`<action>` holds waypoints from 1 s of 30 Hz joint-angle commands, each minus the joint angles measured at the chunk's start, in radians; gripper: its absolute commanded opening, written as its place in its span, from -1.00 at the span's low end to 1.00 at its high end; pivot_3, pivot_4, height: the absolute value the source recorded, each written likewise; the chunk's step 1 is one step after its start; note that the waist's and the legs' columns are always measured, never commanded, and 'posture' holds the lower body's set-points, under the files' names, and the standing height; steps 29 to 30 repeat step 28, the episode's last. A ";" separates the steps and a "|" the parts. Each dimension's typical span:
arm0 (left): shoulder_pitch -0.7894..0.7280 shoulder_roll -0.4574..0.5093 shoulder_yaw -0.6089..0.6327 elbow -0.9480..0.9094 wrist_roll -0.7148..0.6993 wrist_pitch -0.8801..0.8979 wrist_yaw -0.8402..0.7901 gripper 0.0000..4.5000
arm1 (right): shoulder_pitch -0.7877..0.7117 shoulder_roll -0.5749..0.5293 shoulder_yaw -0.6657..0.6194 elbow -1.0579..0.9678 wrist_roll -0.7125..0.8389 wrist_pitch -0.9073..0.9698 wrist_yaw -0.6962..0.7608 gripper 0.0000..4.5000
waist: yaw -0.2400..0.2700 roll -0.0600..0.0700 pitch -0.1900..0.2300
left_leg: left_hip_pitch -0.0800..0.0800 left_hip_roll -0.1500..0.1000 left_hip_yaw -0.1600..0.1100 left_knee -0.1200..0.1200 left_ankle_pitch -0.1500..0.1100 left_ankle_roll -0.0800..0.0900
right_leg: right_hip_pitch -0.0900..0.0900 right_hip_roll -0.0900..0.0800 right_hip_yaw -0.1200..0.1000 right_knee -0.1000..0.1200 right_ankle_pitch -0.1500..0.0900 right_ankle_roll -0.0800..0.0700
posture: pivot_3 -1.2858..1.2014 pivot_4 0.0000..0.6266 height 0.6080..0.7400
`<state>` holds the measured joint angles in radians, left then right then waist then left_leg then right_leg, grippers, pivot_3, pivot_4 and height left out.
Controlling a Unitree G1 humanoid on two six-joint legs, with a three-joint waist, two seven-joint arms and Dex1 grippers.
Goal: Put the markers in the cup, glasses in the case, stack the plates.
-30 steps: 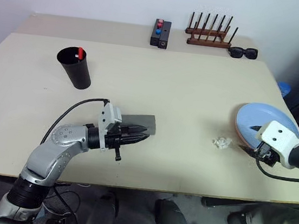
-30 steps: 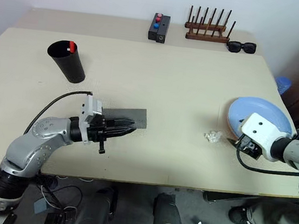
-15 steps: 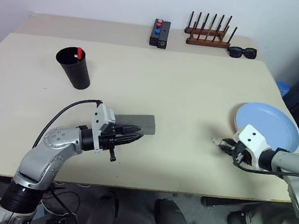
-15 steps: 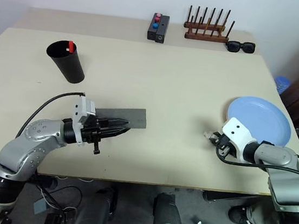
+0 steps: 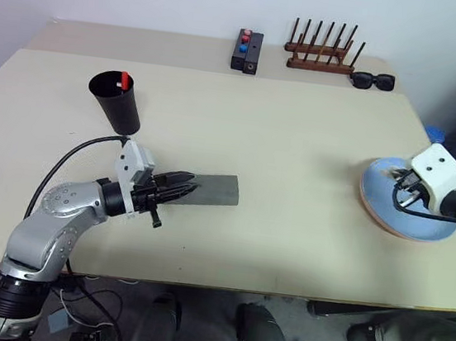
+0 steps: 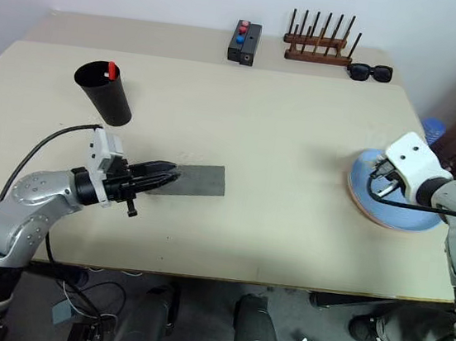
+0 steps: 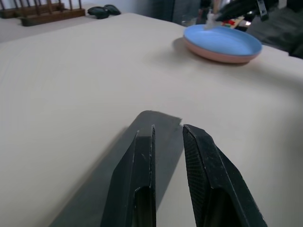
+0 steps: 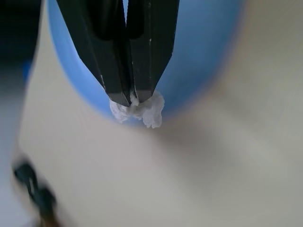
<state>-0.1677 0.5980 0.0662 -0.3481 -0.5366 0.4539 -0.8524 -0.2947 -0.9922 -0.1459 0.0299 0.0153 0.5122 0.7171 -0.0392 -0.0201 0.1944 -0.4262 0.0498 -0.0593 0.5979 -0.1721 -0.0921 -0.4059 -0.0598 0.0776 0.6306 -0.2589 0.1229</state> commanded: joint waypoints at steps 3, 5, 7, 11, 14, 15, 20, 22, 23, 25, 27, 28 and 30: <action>0.005 0.008 0.057 -0.036 -0.009 -0.001 0.048 -0.61 | -0.050 0.025 0.018 0.056 -0.036 -0.129 -0.049 0.22 | -0.008 0.001 0.000 | 0.000 0.000 0.000 0.000 0.000 0.000 | 0.000 0.000 0.000 0.001 0.000 0.000 | 0.03 -0.52 1.00; 0.015 0.011 0.090 -0.044 -0.011 0.002 0.080 -0.61 | -0.078 0.067 0.017 0.063 -0.009 -0.193 -0.042 0.22 | -0.013 0.001 0.000 | 0.000 0.000 0.000 0.000 0.000 0.000 | -0.001 0.001 0.000 0.001 0.000 0.000 | 0.03 -0.52 1.00; 0.027 0.011 0.123 -0.049 0.002 0.002 0.122 -0.61 | -0.109 0.112 0.014 0.079 0.030 -0.243 -0.016 0.22 | -0.013 0.001 0.000 | 0.001 0.001 0.000 -0.001 0.000 0.000 | -0.001 0.001 0.000 0.001 0.000 0.001 | 0.03 -0.52 1.00; 0.088 0.010 0.233 -0.054 0.029 -0.006 0.222 -0.61 | -0.162 0.213 -0.002 0.086 0.152 -0.266 0.060 0.22 | -0.011 0.001 0.000 | 0.000 0.001 0.000 -0.001 0.000 0.000 | 0.000 0.001 0.000 0.001 0.000 0.001 | 0.03 -0.52 1.00; 0.191 0.010 0.343 -0.056 0.057 -0.039 0.268 -0.61 | -0.204 0.280 -0.015 0.089 0.274 -0.230 0.140 0.22 | -0.009 0.001 0.000 | 0.000 0.001 0.000 -0.001 0.000 0.000 | 0.000 0.001 0.000 0.001 0.000 0.001 | 0.03 -0.52 1.00; 0.221 0.004 0.371 -0.055 0.066 -0.051 0.281 -0.61 | -0.213 0.291 -0.013 0.096 0.301 -0.216 0.169 0.22 | -0.008 0.001 0.000 | 0.000 0.001 0.000 -0.001 0.000 0.000 | 0.000 0.001 0.000 0.001 0.000 0.001 | 0.03 -0.52 1.00; 0.351 -0.034 0.489 -0.067 0.075 -0.098 0.325 -0.61 | -0.239 0.315 0.021 0.155 0.338 -0.198 0.247 0.22 | 0.001 0.000 0.000 | 0.000 0.000 0.000 0.000 0.000 0.000 | 0.000 0.001 0.000 0.000 0.000 0.000 | 0.03 -0.52 1.00; 0.384 -0.047 0.506 -0.078 0.071 -0.105 0.333 -0.61 | -0.249 0.323 0.034 0.187 0.326 -0.217 0.258 0.22 | 0.002 0.000 0.000 | 0.000 0.000 0.000 0.000 0.000 0.000 | 0.001 0.000 0.000 0.000 0.000 0.000 | 0.03 -0.52 1.00; 0.399 -0.053 0.510 -0.087 0.070 -0.107 0.337 -0.61 | -0.253 0.326 0.041 0.202 0.319 -0.228 0.263 0.22 | 0.000 0.000 0.000 | 0.000 0.000 0.000 0.000 0.000 0.000 | 0.001 0.000 0.000 0.000 0.000 -0.001 | 0.03 -0.52 1.00; 0.408 -0.062 0.505 -0.101 0.072 -0.107 0.349 -0.61 | -0.266 0.333 0.045 0.236 0.315 -0.247 0.273 0.22 | -0.001 0.000 0.000 | 0.000 0.000 0.000 0.000 0.000 0.000 | 0.000 0.000 0.000 0.000 0.000 -0.001 | 0.03 -0.52 1.00; 0.405 -0.072 0.499 -0.111 0.075 -0.105 0.366 -0.61 | -0.275 0.338 0.053 0.266 0.306 -0.269 0.281 0.22 | -0.003 0.000 0.000 | 0.000 0.000 0.000 0.000 0.000 0.000 | 0.000 0.000 0.000 0.000 0.000 -0.001 | 0.03 -0.52 1.00; 0.403 -0.076 0.498 -0.116 0.075 -0.102 0.373 -0.61 | -0.280 0.341 0.058 0.278 0.300 -0.279 0.284 0.22 | -0.003 0.000 0.000 | 0.000 0.000 0.000 0.000 0.000 0.000 | 0.000 0.000 0.000 0.000 0.000 -0.001 | 0.03 -0.52 1.00; 0.403 -0.076 0.498 -0.116 0.075 -0.102 0.373 -0.61 | -0.280 0.341 0.058 0.278 0.300 -0.279 0.284 0.22 | -0.003 0.000 0.000 | 0.000 0.000 0.000 0.000 0.000 0.000 | 0.000 0.000 0.000 0.000 0.000 -0.001 | 0.03 -0.52 1.00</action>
